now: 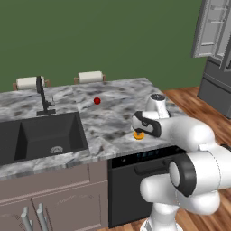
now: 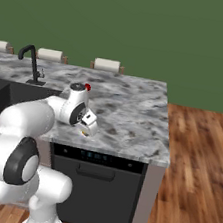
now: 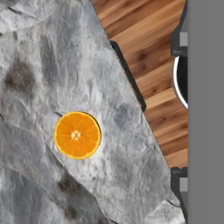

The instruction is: Place the liquor on the top shelf of the fridge to keep it out of children's reach, and place the orange and apple on lower shelves for easy access.

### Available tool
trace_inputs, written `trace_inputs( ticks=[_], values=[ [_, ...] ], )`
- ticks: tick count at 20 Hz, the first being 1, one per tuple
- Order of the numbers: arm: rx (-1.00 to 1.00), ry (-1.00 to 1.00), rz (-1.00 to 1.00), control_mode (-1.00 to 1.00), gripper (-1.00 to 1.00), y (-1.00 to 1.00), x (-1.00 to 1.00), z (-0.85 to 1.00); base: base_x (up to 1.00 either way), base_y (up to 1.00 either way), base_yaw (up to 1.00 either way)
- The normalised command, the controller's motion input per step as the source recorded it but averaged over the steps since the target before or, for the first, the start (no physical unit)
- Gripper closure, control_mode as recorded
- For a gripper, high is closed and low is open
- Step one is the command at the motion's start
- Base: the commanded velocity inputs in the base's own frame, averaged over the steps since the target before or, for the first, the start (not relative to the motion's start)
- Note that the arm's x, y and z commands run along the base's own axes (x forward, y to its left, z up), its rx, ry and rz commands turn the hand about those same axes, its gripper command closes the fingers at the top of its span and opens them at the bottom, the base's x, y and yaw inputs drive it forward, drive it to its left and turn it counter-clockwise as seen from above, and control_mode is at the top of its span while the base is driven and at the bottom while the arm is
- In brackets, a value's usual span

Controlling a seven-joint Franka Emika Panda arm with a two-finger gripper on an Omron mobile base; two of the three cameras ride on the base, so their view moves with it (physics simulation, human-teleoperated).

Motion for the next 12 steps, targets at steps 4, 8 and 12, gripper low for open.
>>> trace_inputs(
  ticks=[4, 8, 12],
  values=[
    [0.0, 0.0, 0.0, -1.0, -1.0, 0.0, 0.25, -0.21, 0.0, 0.0, 0.0],
    [0.0, 0.0, 0.0, -1.0, -1.0, 0.0, 0.24, -0.21, 0.0, 0.0, 0.0],
    [0.0, 0.0, 0.0, -1.0, -1.0, 0.0, 0.24, -0.22, 0.0, 0.0, 0.0]
  ],
)
